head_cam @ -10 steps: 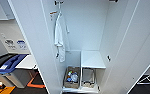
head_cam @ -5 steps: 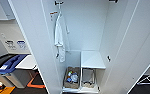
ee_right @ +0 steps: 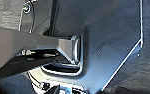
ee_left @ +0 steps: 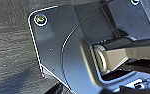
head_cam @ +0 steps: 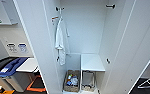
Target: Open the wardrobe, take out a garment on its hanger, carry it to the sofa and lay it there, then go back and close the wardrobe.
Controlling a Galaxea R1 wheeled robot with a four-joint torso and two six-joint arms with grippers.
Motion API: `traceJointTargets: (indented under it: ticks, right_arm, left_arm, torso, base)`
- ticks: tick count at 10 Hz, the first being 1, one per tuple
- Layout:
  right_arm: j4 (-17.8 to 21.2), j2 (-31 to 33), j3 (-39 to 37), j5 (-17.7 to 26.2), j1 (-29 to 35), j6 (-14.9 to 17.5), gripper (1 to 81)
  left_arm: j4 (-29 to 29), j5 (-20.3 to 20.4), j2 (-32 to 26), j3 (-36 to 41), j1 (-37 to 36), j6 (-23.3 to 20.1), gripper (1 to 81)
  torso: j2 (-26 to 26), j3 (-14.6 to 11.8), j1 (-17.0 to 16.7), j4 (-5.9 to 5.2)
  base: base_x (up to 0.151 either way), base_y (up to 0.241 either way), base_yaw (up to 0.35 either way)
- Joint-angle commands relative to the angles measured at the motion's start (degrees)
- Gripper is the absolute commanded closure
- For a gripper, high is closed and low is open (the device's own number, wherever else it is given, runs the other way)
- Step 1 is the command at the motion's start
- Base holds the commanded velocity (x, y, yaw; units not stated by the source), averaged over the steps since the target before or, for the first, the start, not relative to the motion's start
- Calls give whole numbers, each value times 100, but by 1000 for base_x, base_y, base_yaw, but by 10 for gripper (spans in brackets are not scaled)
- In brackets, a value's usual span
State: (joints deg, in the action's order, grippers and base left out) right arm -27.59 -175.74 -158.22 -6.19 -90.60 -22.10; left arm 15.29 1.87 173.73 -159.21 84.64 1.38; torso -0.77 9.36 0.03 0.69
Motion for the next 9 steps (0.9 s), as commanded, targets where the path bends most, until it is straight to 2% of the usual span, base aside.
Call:
traceJointTargets:
  ticks: [1,4,9]
  right_arm:
    - [-10,-43,38,285,125,-13,10]
    - [-19,-43,29,285,125,-13,10]
    - [-19,-43,21,285,134,-5,10]
  left_arm:
    - [-70,-310,-22,-14,-153,-32,10]
    - [-70,-310,-31,-14,-153,-23,10]
    - [-61,-310,-40,-14,-162,-23,10]
  torso:
    - [0,0,0,0]
    - [2,0,0,0]
    - [-2,-5,0,0]
  base:
    - [0,0,0]
    - [24,0,0]
    - [111,0,0]
